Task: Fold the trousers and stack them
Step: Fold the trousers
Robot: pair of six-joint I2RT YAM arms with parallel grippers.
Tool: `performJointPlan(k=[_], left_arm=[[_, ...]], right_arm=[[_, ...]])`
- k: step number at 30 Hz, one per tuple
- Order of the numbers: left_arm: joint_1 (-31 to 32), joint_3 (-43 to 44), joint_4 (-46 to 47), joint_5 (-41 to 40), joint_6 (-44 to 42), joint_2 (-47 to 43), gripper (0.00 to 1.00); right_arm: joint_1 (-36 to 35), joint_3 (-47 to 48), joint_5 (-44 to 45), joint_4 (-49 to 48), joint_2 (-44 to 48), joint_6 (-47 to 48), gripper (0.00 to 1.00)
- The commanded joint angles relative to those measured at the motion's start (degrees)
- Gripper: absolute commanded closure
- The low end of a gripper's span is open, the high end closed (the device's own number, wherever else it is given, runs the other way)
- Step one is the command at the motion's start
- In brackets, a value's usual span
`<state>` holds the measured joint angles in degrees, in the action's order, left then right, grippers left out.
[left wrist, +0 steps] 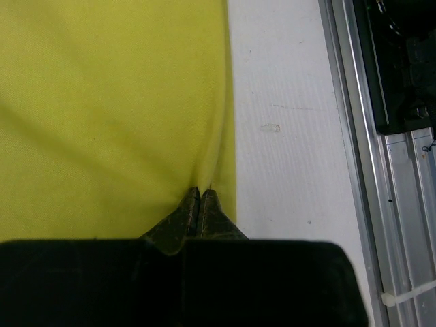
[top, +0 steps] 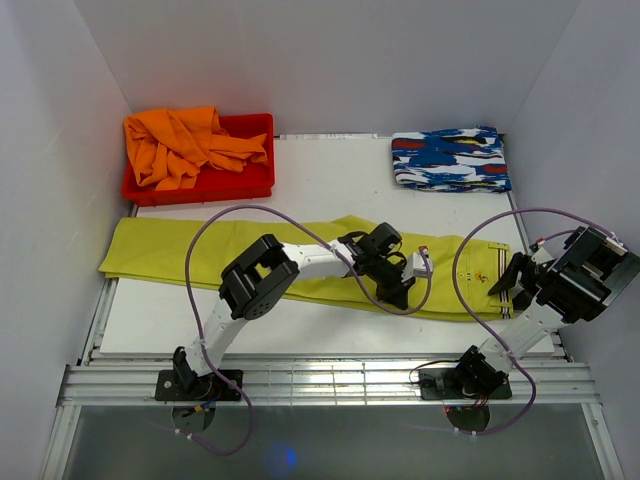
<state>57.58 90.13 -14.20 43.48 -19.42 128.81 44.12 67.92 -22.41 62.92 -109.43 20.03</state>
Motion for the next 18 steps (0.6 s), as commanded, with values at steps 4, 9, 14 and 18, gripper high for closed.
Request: performJointPlan(k=[4, 9, 14, 18], left_arm=[[1.22, -5.66, -1.45, -6.56, -0.97, 1.88, 0.98], [1.04, -4.88, -2.41, -8.94, -0.88, -0.48, 0.71], [-2.46, -8.03, -1.62, -5.79, 3.68, -11.2, 0.48], [-9.92, -7.95, -2.94, -6.91, 10.52, -20.16, 0.32]], right_arm=[[-0.78, -1.74, -3.43, -5.43, -0.17, 0.53, 0.53], [-2.98, -2.35, 1.05, -7.71, 0.7, 5.27, 0.91], [-5.62, -4.72, 8.96, -13.69, 4.65, 17.28, 0.92], [-7.99, -7.62, 11.78, -18.08, 9.57, 26.88, 0.92]])
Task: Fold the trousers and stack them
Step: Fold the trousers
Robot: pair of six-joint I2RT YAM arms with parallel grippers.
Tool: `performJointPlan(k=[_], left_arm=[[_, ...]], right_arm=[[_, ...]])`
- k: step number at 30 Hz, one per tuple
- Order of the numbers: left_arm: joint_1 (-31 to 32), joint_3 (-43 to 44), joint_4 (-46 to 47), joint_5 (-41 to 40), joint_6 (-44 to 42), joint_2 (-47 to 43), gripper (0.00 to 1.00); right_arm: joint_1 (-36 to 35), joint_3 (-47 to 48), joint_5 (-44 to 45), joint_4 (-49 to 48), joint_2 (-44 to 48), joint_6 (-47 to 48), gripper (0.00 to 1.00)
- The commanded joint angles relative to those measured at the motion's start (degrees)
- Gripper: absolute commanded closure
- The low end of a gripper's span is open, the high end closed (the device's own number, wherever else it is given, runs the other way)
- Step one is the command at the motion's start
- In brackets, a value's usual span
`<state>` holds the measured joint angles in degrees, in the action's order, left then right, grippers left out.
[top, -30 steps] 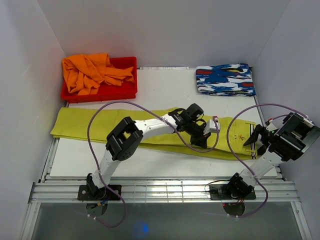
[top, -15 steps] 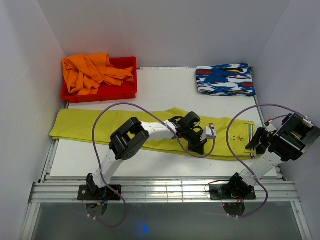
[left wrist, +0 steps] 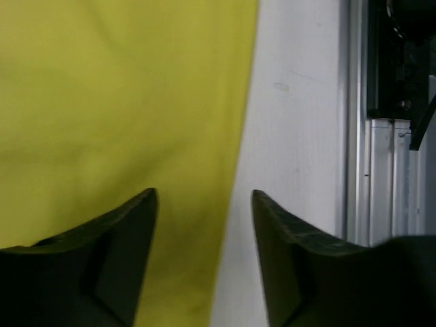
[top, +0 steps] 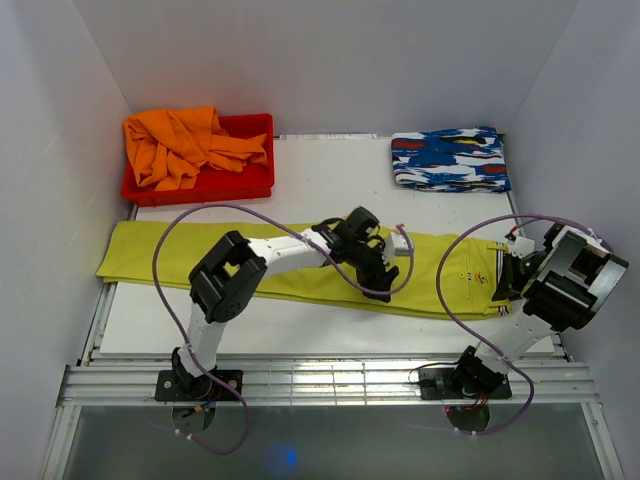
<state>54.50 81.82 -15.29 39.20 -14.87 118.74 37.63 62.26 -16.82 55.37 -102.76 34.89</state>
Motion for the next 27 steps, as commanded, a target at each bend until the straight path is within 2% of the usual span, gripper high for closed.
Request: performJointPlan(k=[1, 2, 5, 8, 9, 10, 11, 12, 15, 18, 19, 21, 25, 27], left_arm=[[-8.43, 0.7, -2.11, -3.07, 7.04, -12.72, 0.2], [-10.1, 0.88, -2.29, -3.51, 7.66, -13.7, 0.03], [-14.76, 1.41, -1.42, -9.82, 8.37, -15.11, 0.02], [-18.19, 3.51, -1.85, -15.29, 7.4, -11.97, 0.02], [-20.55, 3.87, -1.33, -15.82, 8.1, -10.91, 0.02], [-21.97, 4.48, -1.15, -13.65, 9.15, -9.76, 0.02], [-23.46, 6.84, -1.58, -11.8, 9.77, -8.27, 0.02], [-25.82, 8.51, -2.28, -10.13, 10.12, -5.21, 0.02], [-28.82, 14.05, -4.75, -5.02, 9.16, 0.24, 0.02], [-29.45, 16.69, -2.99, -4.49, 7.94, 4.29, 0.02], [-29.45, 17.4, -2.91, -3.79, 7.15, 5.35, 0.02], [-29.54, 19.24, -2.73, -1.51, 5.56, 8.33, 0.05], [-29.63, 21.71, -3.34, 2.71, 5.12, 12.21, 0.11], [-29.63, 21.98, -2.99, 6.3, 6.34, 13.09, 0.14]], right_arm=[[-2.9, -3.18, 7.14, -11.42, 3.87, 13.52, 0.92], [-3.61, -3.63, 7.41, -12.73, 5.71, 15.97, 0.92], [-6.51, -5.39, 8.47, -14.24, 9.23, 18.88, 0.92], [-8.18, -7.06, 9.26, -17.05, 13.0, 21.61, 0.92], [-8.44, -6.98, 9.09, -17.66, 13.72, 22.23, 0.88], [-8.62, -6.54, 8.56, -17.67, 14.42, 22.23, 0.68], [-8.62, -5.06, 8.04, -17.58, 15.65, 22.32, 0.61], [-8.62, -4.26, 6.9, -17.49, 16.27, 22.32, 0.46], [-8.71, -0.75, 3.74, -17.06, 19.43, 21.53, 0.15], [-9.23, 1.71, 0.23, -17.32, 23.65, 21.18, 0.03], [-9.67, 2.42, -0.58, -17.06, 25.66, 20.92, 0.02], [-11.68, 4.26, -2.24, -16.71, 28.56, 20.65, 0.1], [-16.35, 5.42, -6.11, -17.75, 32.0, 18.64, 0.1], [-18.63, 4.8, -7.34, -21.87, 33.06, 12.68, 0.1]])
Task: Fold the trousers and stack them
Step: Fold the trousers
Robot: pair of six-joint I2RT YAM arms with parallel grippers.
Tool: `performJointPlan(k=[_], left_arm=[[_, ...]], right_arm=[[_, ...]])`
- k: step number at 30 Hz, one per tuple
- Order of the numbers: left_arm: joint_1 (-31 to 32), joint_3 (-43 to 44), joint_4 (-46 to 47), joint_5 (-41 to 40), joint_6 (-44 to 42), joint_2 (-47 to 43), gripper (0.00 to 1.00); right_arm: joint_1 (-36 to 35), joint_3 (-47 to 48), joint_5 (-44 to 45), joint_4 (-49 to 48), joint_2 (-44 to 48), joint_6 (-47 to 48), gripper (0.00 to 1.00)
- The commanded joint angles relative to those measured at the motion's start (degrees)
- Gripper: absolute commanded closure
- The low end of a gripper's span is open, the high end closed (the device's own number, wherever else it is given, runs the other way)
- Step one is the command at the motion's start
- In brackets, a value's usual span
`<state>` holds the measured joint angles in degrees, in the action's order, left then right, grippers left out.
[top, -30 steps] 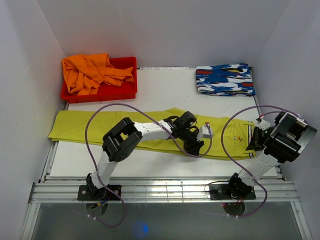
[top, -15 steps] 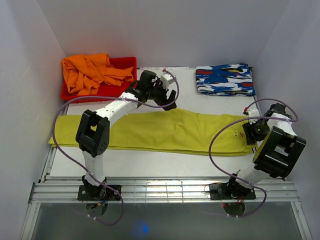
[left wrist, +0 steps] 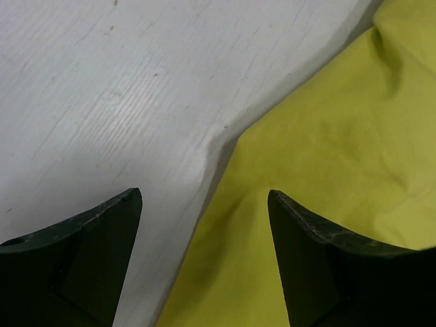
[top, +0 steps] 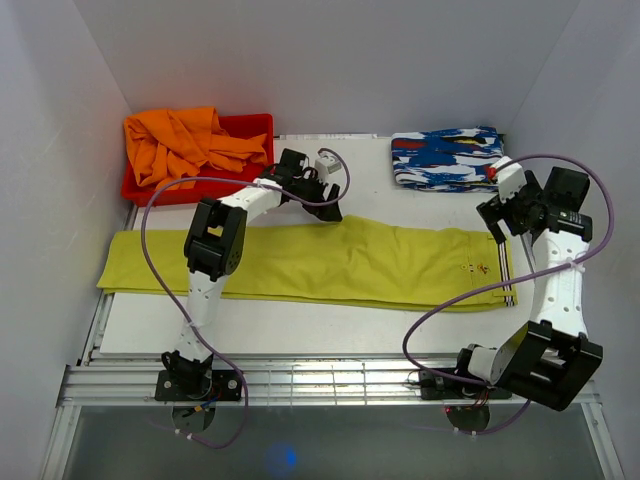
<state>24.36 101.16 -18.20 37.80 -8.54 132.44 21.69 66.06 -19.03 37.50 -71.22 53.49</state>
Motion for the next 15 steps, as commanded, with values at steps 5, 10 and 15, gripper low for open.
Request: performJointPlan(k=[5, 10, 15], left_arm=[[0.43, 5.0, 0.7, 14.22, 4.92, 3.43, 0.3], [0.43, 5.45, 1.14, 19.06, 7.83, 4.4, 0.59], [0.43, 5.45, 1.49, 17.66, 7.39, 2.57, 0.92]], right_arm=[[-5.86, 2.39, -14.28, -6.47, -0.22, -11.56, 0.1], [-12.54, 11.53, -16.92, 1.69, -14.6, -16.4, 0.04], [-19.13, 16.55, -12.55, 3.12, -24.57, -15.0, 0.2]])
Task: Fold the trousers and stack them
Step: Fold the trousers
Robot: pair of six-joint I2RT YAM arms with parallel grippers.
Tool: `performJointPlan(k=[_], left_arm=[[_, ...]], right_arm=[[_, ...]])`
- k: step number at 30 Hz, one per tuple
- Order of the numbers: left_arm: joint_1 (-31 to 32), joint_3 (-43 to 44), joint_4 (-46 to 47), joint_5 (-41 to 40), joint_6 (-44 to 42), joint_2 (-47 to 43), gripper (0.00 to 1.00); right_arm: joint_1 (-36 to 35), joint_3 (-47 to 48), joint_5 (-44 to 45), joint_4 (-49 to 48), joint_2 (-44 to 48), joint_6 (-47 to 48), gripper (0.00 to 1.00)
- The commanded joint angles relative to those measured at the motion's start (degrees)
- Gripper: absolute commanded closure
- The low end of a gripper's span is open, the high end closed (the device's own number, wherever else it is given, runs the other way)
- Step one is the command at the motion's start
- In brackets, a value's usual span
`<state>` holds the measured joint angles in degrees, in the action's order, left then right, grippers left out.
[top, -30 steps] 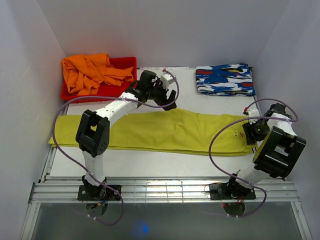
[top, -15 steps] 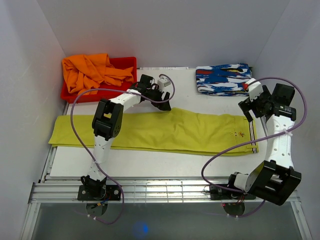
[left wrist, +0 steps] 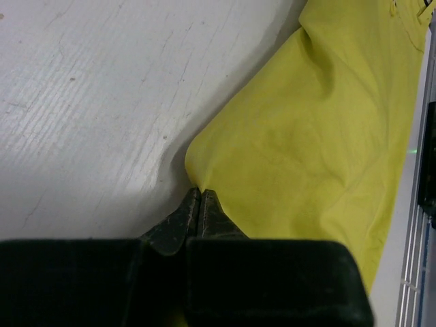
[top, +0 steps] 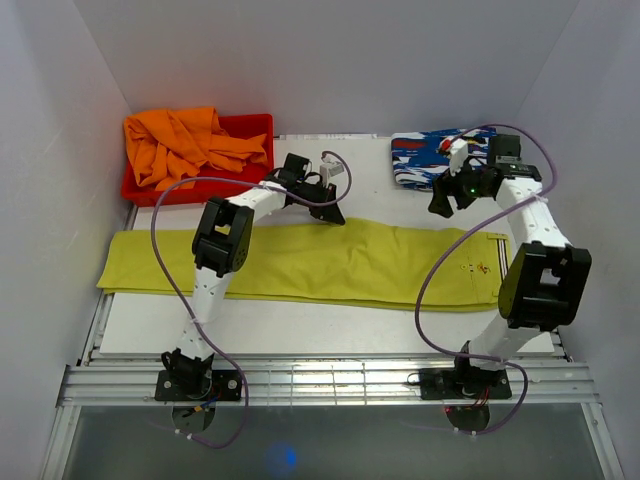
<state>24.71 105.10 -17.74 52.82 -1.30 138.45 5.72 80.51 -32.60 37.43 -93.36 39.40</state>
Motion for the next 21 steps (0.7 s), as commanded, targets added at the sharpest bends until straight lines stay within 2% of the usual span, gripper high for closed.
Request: performJointPlan(k=[1, 2, 4, 7, 12, 14, 21], left_arm=[[0.08, 1.16, 1.73, 2.03, -0.1, -4.24, 0.97], [0.08, 0.46, 2.52, 0.81, -0.63, -5.37, 1.0], [0.16, -2.61, 4.54, -0.51, -1.94, -9.31, 1.0], [0.34, -7.0, 5.61, -1.58, -6.86, -15.03, 1.0], [3.85, -16.66, 4.2, -4.11, -20.65, -23.48, 1.0], [6.21, -22.46, 3.59, -5.44, -27.59, -26.72, 1.0], [13.43, -37.85, 7.79, -14.66, -40.44, -33.41, 1.0]], right_arm=[[-3.86, 1.76, 2.09, 0.83, -4.0, -0.64, 0.21], [-4.39, 1.32, 3.15, -0.76, -4.72, -0.46, 0.22], [-5.54, 0.79, 6.4, -3.49, -6.91, -0.99, 0.25], [-5.72, 4.98, 7.2, -3.42, -11.13, -3.27, 0.3], [-5.72, 12.64, 1.07, -0.17, -16.23, -7.4, 0.31], [-8.08, 14.49, -0.18, 0.71, -17.2, -7.76, 0.3], [-11.6, 10.99, -3.43, 4.75, -17.3, -4.6, 0.34]])
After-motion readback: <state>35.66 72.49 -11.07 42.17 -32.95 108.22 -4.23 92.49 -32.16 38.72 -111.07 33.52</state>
